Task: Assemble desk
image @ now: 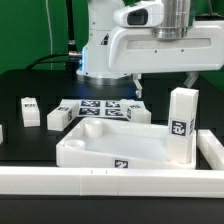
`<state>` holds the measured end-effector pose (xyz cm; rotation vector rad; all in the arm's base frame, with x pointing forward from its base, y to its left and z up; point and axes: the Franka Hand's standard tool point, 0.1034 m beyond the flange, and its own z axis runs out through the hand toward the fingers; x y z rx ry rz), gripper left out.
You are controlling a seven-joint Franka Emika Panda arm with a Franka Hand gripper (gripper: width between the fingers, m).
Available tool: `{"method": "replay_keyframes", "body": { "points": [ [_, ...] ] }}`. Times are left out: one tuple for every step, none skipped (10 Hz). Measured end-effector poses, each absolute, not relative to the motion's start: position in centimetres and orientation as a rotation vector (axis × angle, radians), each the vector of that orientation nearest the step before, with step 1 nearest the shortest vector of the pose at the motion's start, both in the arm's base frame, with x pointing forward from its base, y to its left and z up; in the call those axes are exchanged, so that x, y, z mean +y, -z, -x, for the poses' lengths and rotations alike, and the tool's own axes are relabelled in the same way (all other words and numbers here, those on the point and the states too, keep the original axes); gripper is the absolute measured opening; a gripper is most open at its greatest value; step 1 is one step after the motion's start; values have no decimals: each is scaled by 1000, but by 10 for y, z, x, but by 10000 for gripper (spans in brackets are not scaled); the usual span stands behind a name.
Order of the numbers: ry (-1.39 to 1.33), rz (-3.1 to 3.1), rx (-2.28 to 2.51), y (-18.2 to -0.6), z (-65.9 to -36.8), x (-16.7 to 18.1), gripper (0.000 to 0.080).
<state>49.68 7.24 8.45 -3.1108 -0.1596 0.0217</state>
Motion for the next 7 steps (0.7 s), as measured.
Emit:
{"method": "replay_keyframes", "body": {
  "points": [
    [-14,3111,-160,-84,-498,73,649],
    [-110,3109,-163,-83,-491,73,649],
    [-257,3099,-166,-83,-487,73,649],
    [-313,3096,-251,-80,-485,70,649],
    [-367,3094,-290,-74,-474,66,649],
    [-472,3089,-303,-70,-461,61,649],
    [-574,3073,-292,-67,-456,57,649]
  ]
}}
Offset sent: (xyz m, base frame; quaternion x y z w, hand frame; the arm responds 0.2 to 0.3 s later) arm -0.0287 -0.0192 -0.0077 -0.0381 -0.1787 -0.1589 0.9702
